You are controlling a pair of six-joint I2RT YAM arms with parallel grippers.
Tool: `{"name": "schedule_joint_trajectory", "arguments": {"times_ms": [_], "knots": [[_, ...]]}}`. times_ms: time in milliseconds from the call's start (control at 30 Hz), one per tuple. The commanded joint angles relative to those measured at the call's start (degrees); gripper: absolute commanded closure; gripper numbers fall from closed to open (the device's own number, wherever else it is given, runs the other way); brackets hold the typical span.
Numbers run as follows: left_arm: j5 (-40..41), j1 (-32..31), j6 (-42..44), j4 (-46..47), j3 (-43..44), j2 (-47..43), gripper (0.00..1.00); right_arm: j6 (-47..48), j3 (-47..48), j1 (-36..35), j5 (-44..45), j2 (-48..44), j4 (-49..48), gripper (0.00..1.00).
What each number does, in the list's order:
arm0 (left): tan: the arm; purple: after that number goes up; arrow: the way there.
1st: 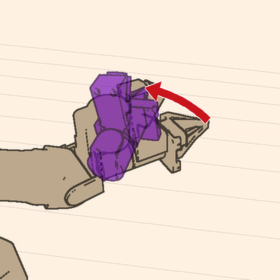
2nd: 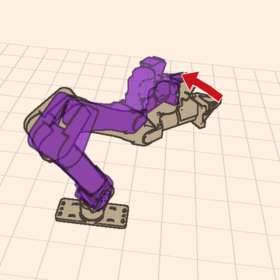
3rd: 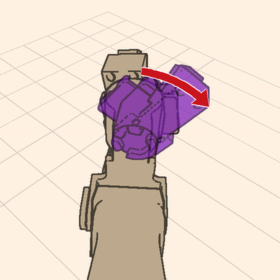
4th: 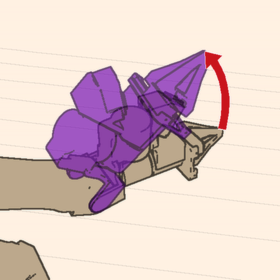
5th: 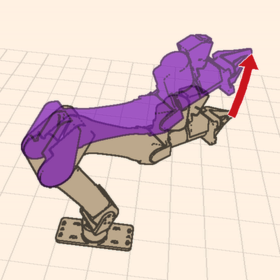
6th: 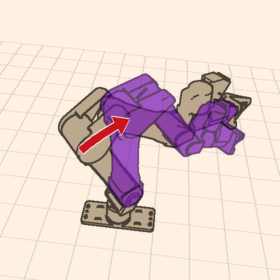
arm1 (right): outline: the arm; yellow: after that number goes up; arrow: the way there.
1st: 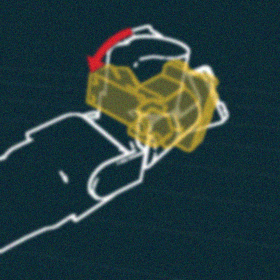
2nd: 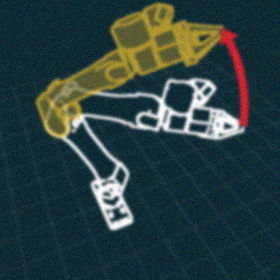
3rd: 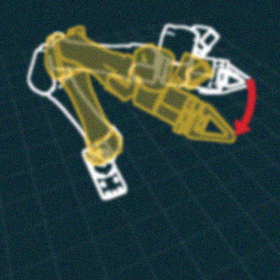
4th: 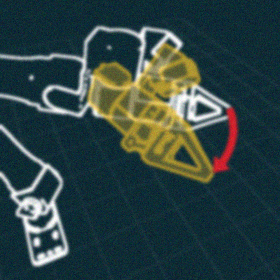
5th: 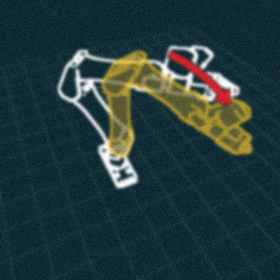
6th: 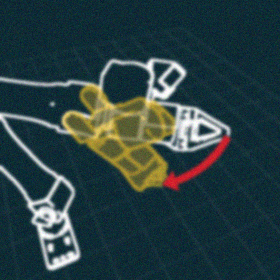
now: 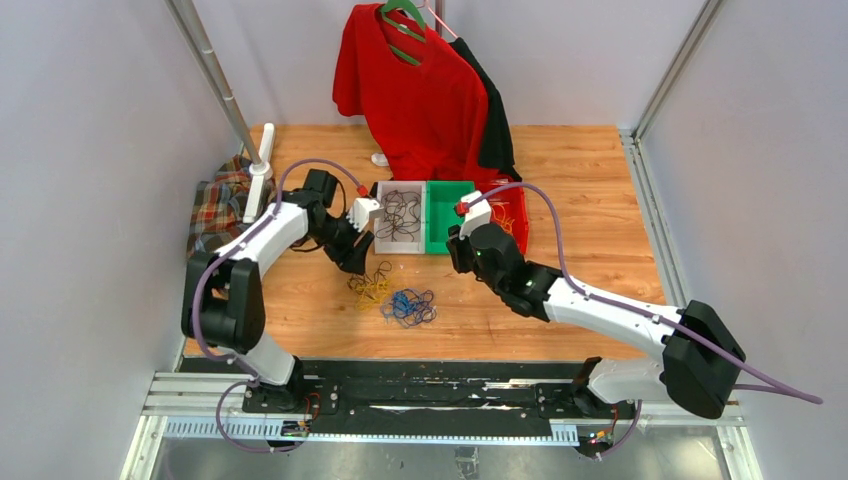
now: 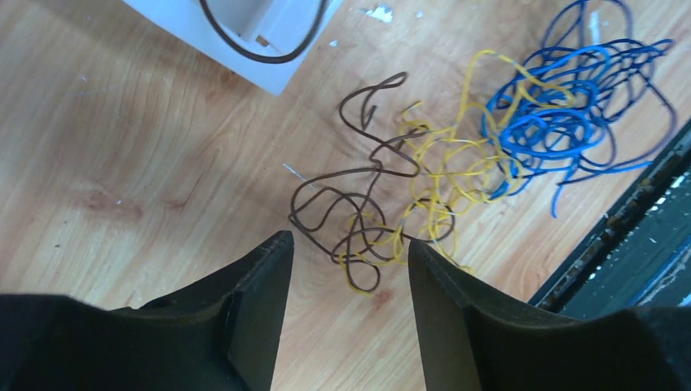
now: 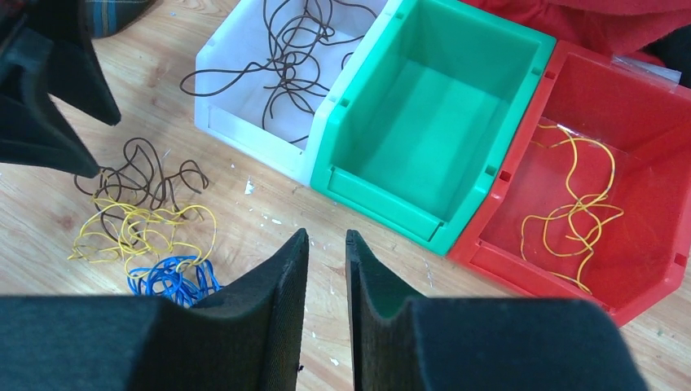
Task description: Untangle the cables
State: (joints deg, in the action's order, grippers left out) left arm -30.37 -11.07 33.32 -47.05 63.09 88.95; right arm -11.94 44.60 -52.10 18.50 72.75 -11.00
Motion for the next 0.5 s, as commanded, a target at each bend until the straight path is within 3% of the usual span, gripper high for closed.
{"name": "schedule_joint_trajectory", "arguments": {"times_ms": [0, 300, 467], "knots": [[2.0, -0.4, -1.9, 5.6, 0.2, 3.3, 0.41, 0.2, -1.3, -0.9, 1.0, -1.0, -2.3, 0.78], [3.8, -0.4, -1.6, 10.0, -1.5, 8.2, 0.59, -0.3, -2.0, -1.0, 0.4, -0.8, -2.8, 0.88], [4.2, -0.4, -1.1, 10.9, -2.7, 9.3, 0.62, 0.0, -2.5, -1.0, 0.9, -1.6, -2.2, 0.91]]}}
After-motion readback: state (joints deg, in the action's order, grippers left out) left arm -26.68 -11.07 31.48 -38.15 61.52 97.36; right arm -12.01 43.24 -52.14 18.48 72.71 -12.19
